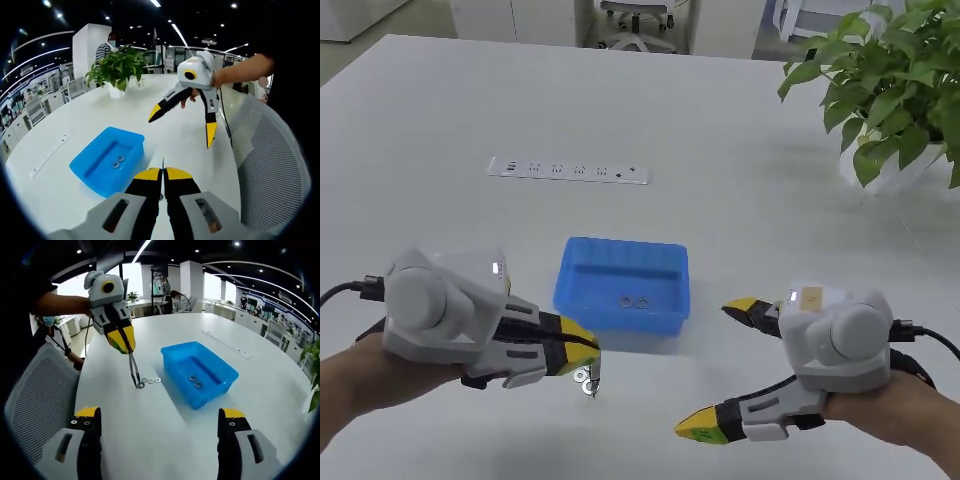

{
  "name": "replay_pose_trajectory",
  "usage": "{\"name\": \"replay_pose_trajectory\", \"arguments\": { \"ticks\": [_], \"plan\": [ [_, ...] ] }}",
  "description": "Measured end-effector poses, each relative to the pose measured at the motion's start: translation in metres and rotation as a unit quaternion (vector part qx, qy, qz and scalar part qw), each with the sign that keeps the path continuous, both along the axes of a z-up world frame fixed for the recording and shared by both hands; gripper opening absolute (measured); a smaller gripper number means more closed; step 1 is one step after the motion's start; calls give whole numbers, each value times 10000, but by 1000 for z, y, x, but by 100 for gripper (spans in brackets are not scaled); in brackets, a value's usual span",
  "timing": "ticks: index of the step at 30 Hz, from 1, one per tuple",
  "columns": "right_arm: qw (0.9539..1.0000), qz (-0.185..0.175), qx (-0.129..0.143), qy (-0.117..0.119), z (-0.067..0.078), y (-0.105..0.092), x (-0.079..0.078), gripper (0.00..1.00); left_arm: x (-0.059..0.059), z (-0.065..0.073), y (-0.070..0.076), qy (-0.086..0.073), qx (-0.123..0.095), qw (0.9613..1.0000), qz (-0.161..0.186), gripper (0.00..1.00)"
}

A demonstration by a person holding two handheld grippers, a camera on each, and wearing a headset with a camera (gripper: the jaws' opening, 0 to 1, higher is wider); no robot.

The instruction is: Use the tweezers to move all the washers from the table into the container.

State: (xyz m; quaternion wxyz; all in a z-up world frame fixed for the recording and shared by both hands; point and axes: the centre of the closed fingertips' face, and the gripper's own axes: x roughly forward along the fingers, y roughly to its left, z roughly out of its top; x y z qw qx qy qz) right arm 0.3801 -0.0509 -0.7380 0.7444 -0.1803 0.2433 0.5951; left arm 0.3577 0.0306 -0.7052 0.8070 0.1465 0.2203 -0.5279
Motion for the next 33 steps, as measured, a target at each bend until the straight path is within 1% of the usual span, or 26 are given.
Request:
{"name": "replay_pose_trajectory", "arguments": {
  "ticks": [6, 8, 10, 16, 20, 23, 28, 30, 31, 33],
  "plan": [
    [9997, 204, 125, -74, 2, 6, -4, 90, -2, 0, 0, -6, 32, 10000, -68, 6],
    [9995, 266, 129, -88, 2, 8, -5, 88, -3, 1, -1, 5, 37, 9999, -93, 6],
    [9991, 370, 153, -132, 4, 12, -6, 85, -4, 2, -1, 5, 53, 9999, -112, 6],
    [9981, 565, 201, -150, 3, 23, -7, 78, -6, 3, -2, 13, 97, 9998, -153, 6],
    [9969, 735, 196, -182, 2, 32, -7, 72, -7, 4, -4, 30, 128, 9997, -204, 6],
    [9959, 863, 203, -161, -1, 38, -7, 68, -7, 4, -4, 48, 146, 9996, -237, 6],
    [9928, 1176, 153, -174, -6, 50, -12, 58, -6, 4, -4, 72, 151, 9995, -275, 6],
    [9902, 1372, 76, -250, -9, 54, -15, 55, -6, 4, -4, 80, 156, 9994, -287, 6],
    [9881, 1506, 39, -312, -11, 57, -18, 53, -6, 4, -4, 83, 159, 9994, -297, 6],
    [9867, 1595, 4, -322, -13, 61, -19, 49, -5, 3, -3, 88, 160, 9994, -305, 5]
  ]
}}
